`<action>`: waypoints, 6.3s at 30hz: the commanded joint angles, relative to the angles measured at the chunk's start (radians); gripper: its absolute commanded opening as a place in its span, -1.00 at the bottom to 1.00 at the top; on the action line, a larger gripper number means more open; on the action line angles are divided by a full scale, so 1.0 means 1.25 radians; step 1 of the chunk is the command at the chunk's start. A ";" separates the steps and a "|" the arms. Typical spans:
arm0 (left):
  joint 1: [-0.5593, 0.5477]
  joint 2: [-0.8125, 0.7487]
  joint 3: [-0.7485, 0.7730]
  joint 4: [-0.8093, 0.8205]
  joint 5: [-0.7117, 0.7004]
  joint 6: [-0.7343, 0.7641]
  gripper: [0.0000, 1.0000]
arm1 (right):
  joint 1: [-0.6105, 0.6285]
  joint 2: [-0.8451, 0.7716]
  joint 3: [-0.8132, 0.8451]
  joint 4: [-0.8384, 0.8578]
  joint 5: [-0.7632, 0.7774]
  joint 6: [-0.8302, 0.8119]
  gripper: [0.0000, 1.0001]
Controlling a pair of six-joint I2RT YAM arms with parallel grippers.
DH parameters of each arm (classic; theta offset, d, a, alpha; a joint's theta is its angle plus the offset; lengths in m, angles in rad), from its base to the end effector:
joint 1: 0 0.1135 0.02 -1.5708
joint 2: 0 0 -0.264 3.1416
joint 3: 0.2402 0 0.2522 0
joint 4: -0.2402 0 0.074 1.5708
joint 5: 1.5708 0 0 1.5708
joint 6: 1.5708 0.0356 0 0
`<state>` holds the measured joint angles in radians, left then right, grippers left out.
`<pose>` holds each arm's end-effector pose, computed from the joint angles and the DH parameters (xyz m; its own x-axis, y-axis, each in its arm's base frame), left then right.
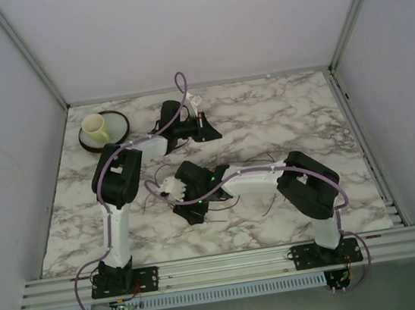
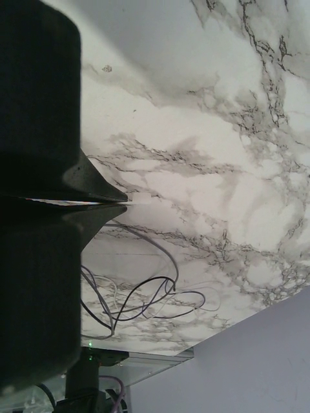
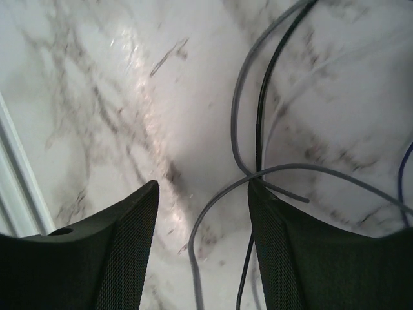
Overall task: Zip-tie the wires
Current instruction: Adjust the cable at the center of the board.
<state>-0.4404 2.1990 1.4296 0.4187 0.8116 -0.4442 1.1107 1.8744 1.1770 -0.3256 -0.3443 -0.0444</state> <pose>0.4280 -0.2303 0.1659 -0.6715 -0.0105 -0.7409 0.6878 0.3629 -0.6286 0.1585 0.3469 0.1623 -0.3378 -0.7757 -0.5331 -0.9374 0.2263 0.2647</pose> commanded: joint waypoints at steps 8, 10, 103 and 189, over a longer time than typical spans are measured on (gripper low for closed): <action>-0.001 0.032 0.053 -0.028 0.011 0.020 -1.00 | -0.007 0.120 0.073 0.134 0.137 -0.067 0.26; -0.001 0.034 0.058 -0.041 0.012 0.026 -1.00 | -0.017 0.132 0.086 0.150 0.154 -0.074 0.28; -0.060 -0.088 -0.117 -0.149 -0.037 -0.031 -1.00 | -0.217 -0.674 -0.658 0.679 0.437 -0.121 0.98; -0.069 -0.102 -0.141 -0.235 -0.003 -0.110 -1.00 | -0.231 -0.389 -0.740 0.963 0.041 -0.475 0.77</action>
<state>-0.5213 2.1048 1.2121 0.1726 0.7853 -0.5949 0.7975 1.4071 0.2604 0.8326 -0.2134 -0.6502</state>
